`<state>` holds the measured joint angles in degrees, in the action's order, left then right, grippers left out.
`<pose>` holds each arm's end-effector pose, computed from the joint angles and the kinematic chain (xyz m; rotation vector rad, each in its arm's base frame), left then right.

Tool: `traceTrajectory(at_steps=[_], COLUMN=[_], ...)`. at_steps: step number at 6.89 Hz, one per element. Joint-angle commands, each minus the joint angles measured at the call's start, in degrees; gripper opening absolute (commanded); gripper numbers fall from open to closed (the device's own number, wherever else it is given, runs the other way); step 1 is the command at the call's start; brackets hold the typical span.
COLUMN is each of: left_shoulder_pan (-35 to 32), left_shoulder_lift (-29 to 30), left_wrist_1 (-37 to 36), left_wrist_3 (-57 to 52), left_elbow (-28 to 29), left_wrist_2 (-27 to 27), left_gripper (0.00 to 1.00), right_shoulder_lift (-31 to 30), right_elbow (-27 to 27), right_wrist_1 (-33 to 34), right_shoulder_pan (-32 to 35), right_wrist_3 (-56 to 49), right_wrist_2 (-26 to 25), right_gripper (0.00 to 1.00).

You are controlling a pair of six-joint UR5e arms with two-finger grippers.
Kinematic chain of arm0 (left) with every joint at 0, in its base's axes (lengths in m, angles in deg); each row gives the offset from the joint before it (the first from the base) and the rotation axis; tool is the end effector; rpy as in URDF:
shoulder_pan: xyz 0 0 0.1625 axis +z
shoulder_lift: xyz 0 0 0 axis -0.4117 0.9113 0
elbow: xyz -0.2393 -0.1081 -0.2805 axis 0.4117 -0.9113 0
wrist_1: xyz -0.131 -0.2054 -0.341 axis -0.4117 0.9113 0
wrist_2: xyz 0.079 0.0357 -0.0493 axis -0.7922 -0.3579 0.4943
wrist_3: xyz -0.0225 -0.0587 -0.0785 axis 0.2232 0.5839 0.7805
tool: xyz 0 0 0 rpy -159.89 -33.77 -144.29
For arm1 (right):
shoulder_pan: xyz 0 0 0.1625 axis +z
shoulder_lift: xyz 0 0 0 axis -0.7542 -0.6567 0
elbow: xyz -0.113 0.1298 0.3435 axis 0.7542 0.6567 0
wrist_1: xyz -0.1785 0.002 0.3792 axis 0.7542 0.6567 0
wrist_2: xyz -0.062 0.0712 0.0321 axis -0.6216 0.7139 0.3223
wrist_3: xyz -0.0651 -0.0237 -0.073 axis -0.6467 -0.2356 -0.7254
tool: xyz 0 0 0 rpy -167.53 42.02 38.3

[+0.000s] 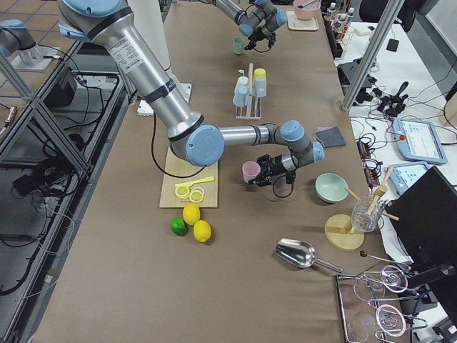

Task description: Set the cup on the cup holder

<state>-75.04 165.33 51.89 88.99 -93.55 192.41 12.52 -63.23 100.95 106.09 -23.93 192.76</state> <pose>0.3406 -0.5281 0.4736 -0.5781 0.4730 0.3800 -0.3182 -0.5905 0.5519 -0.8729 -0.7101 -0.3069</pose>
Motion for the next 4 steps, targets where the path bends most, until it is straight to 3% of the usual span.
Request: traceTrajectory(at_steps=[1, 3, 4], left_shoulder_pan=[0.54, 0.71, 1.06], left_shoulder_lift=[-0.84, -1.28, -1.28], left_wrist_1=[-1.66, -2.47, -2.47], left_wrist_3=[-1.95, -2.49, -2.49], left_elbow=[-0.06, -0.06, -0.06], left_wrist_2=[0.14, 1.71, 2.42], left_gripper=[0.98, 0.98, 0.98], right_shoulder_lift=[0.15, -0.98, -2.91], right_elbow=[-0.84, -6.44, -9.87], right_wrist_1=[0.50, -0.98, -6.48], right_shoulder_pan=[0.86, 5.94, 8.32], right_wrist_3=[0.00, -6.02, -8.94], right_wrist_2=[0.18, 1.57, 5.85], right_gripper=[0.22, 0.20, 0.20])
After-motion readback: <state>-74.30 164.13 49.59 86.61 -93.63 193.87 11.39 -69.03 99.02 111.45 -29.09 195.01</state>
